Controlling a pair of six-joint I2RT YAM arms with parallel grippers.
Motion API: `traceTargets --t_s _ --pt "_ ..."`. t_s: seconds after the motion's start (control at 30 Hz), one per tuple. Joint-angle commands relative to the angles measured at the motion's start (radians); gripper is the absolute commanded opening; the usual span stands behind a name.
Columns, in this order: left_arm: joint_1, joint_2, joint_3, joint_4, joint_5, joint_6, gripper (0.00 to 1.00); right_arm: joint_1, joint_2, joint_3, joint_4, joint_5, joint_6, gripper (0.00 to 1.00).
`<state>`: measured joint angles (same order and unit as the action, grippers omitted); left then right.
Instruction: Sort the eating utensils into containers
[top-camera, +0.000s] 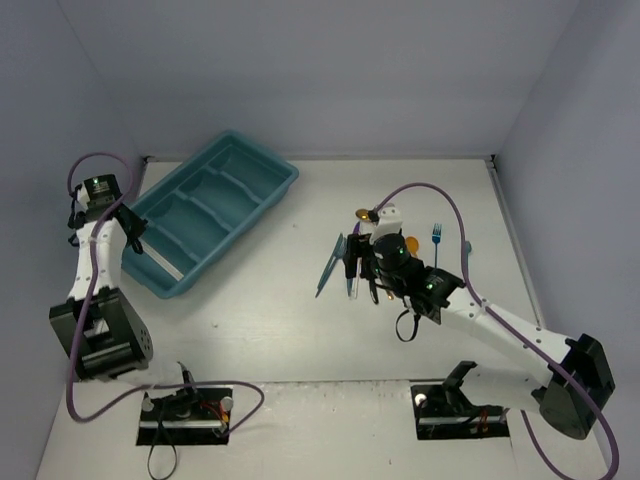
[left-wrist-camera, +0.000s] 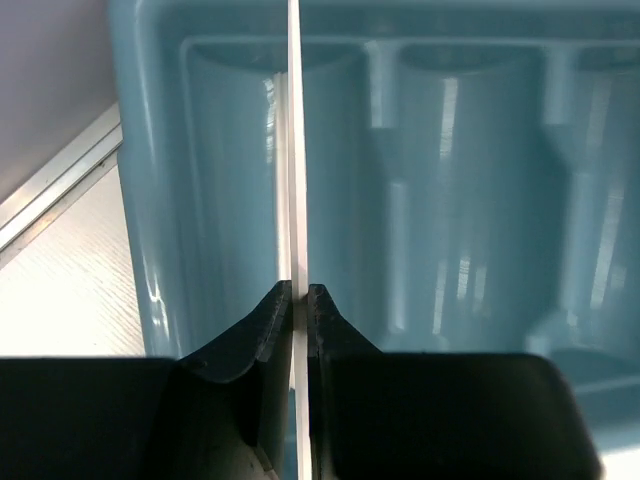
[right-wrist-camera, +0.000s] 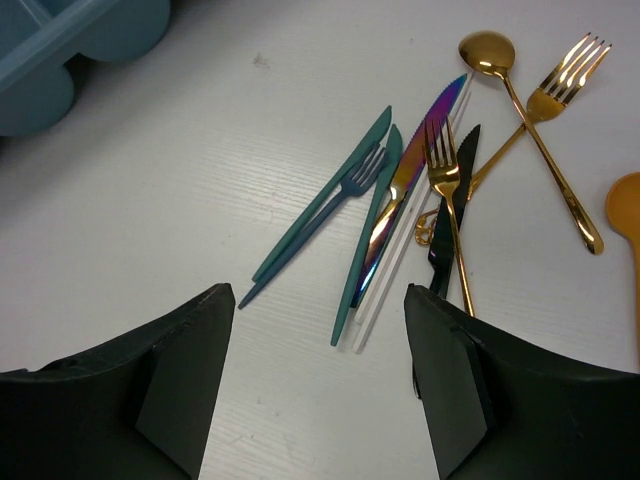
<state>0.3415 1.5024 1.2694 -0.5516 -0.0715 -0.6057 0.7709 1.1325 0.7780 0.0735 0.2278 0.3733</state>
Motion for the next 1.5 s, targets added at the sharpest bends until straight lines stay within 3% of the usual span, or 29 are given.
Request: traceTargets --t_s 0.0,0.23,0.4,0.53,0.67,0.9,1.13,1.47 --pt "0.01 0.072 0.081 -0.007 0.024 0.023 0.0 -0.013 0.016 0.004 0.024 0.043 -0.003 0.66" --pt "0.011 0.062 0.087 -0.019 -0.016 0.027 0.29 -0.045 0.133 0.021 -0.017 0.067 0.044 0.58" --pt "0.008 -0.015 0.053 -0.021 0.015 0.027 0.51 -0.056 0.238 0.04 -0.022 0.059 0.089 0.42" --pt "-0.013 -0.154 -0.003 -0.02 0.072 0.032 0.58 -0.098 0.314 0.055 -0.021 0.03 0.134 0.3" --pt "-0.11 -0.304 -0.066 -0.005 0.105 0.065 0.59 -0.12 0.402 0.083 -0.02 -0.001 0.154 0.21" --pt "-0.306 -0.422 -0.198 0.031 0.19 0.183 0.59 -0.125 0.511 0.126 -0.01 -0.012 0.177 0.18" --pt "-0.325 -0.511 -0.324 0.1 0.217 0.218 0.59 -0.136 0.565 0.142 -0.002 -0.007 0.196 0.17" --pt "-0.331 -0.491 -0.334 0.107 0.242 0.23 0.59 -0.148 0.602 0.107 -0.01 0.009 0.221 0.15"
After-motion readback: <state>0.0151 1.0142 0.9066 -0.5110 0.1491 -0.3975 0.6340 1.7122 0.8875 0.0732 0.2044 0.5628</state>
